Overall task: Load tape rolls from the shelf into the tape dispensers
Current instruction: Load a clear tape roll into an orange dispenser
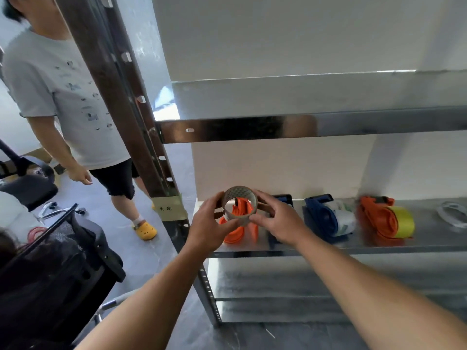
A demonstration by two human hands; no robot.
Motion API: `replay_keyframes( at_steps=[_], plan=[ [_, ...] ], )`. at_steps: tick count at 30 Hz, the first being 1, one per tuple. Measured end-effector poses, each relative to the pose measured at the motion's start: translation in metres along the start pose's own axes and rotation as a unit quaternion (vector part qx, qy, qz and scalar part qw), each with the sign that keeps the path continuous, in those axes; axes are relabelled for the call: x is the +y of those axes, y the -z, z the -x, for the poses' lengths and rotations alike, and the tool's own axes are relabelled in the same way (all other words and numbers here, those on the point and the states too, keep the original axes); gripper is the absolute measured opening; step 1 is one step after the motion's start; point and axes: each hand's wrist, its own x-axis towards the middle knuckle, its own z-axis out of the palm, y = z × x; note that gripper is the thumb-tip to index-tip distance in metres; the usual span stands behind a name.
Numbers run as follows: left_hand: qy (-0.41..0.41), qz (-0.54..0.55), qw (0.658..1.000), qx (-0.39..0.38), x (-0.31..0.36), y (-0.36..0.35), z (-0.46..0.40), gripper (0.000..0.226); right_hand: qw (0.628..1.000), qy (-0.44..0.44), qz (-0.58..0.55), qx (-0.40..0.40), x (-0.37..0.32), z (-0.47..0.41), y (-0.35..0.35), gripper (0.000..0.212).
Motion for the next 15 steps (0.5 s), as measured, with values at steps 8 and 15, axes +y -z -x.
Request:
replay_keyframes(
  at_steps=[8,15],
  plan=[
    [-0.053,0.018,0.998,-0.013,0.047,-0.03,0.024,0.092,0.997,0.023,-0.007,0.079,-0.001,0.049,0.034,0.069],
    [-0.099,0.011,0.994,-0.052,0.092,-0.091,0.059,0.087,0.991,0.02,-0.015,0.131,0.017,0.124,0.092,0.068]
  ],
)
